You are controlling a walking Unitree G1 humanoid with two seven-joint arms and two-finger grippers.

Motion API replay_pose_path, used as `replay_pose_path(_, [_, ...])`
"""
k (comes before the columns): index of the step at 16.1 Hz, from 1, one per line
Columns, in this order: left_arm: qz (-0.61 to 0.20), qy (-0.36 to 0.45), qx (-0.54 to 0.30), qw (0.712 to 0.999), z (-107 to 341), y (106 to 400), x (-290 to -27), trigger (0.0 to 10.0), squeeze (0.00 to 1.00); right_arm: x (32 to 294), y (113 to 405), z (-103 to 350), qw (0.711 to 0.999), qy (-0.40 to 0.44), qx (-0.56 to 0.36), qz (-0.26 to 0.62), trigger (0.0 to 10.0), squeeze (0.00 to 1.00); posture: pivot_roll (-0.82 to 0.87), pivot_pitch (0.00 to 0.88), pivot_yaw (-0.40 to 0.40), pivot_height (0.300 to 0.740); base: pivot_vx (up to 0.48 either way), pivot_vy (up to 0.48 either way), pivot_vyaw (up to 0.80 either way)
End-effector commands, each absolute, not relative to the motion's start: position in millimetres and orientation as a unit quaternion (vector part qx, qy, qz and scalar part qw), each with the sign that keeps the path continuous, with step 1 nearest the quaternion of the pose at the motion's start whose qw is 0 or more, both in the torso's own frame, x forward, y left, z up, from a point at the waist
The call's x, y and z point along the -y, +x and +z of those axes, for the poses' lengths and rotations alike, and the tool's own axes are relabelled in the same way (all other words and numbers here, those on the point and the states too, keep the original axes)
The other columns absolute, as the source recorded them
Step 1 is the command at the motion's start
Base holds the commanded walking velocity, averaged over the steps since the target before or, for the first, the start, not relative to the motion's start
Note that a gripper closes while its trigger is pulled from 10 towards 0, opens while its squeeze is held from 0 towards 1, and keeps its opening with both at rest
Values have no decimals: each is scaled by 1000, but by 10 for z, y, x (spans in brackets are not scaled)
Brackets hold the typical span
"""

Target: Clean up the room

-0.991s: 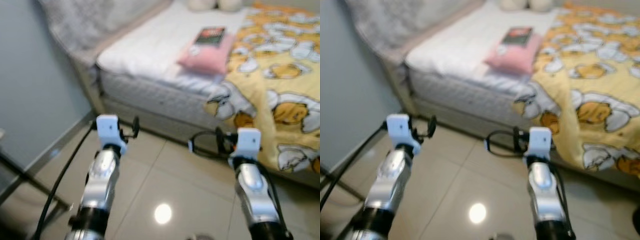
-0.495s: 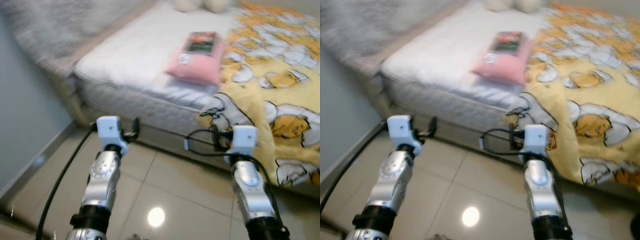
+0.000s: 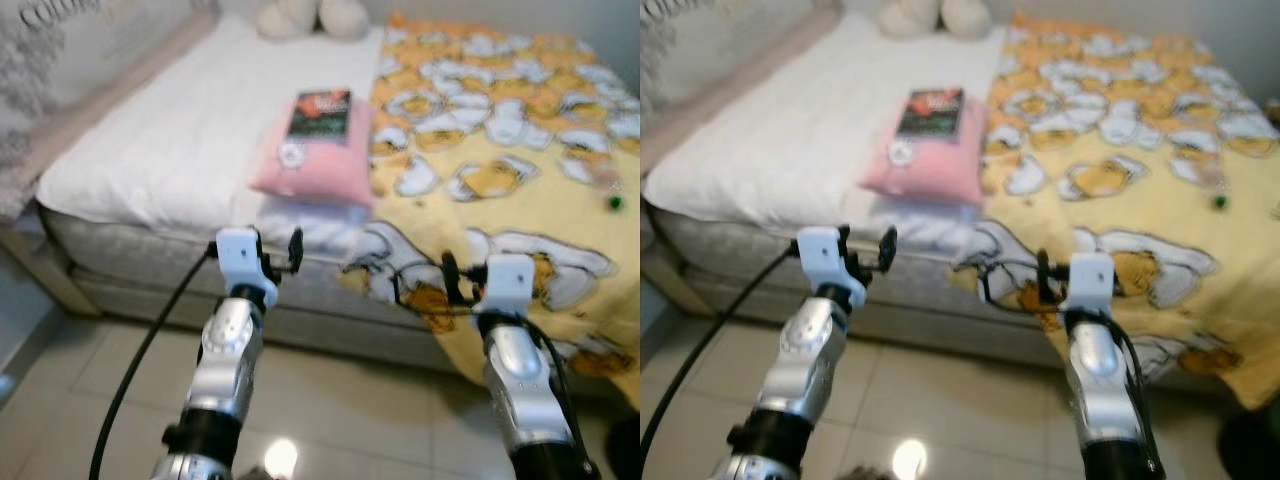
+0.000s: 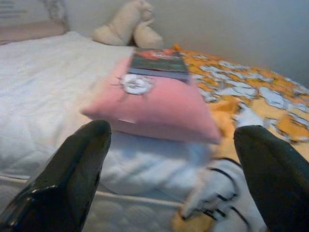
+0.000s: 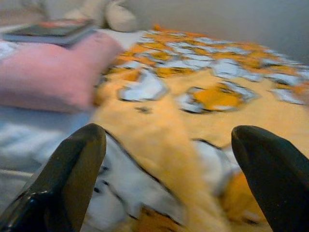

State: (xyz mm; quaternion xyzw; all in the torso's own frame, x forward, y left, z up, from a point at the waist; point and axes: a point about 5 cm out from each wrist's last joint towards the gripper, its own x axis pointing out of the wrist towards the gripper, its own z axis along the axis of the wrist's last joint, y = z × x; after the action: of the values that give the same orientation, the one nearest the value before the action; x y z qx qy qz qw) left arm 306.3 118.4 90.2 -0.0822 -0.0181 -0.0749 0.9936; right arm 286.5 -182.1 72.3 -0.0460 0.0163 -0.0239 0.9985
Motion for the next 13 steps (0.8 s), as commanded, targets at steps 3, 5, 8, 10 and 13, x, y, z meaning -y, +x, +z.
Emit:
replay_pose_path(3, [-29, -101, 5, 994, 885, 3060, -1285, 10000, 0, 1693, 2882, 683, 998, -52, -34, 14, 10000, 0, -142, 0, 41, 740, 474, 0, 0])
replay_pose_path(5, [-30, -78, 6, 996, 900, 3086, -1301, 10000, 0, 1724, 2871, 676, 999, -36, -31, -2, 10000, 0, -142, 0, 41, 740, 480, 0, 516])
replay_pose_path(8, [-45, -51, 14, 998, 981, 3143, -1300, 10000, 0, 1754, 2841, 637, 998, -40, -38, -11, 10000, 0, -143, 0, 45, 740, 480, 0, 0])
replay_pose_path(10, [-49, -45, 15, 998, 997, 3162, -1301, 10000, 0, 1743, 2829, 642, 999, -37, -35, -8, 10000, 0, -148, 0, 49, 740, 480, 0, -334])
replay_pose_path(13, [-54, -48, 12, 997, 991, 3165, -1282, 10000, 0, 1790, 2836, 653, 998, -38, -31, -26, 10000, 0, -151, 0, 51, 740, 480, 0, -800])
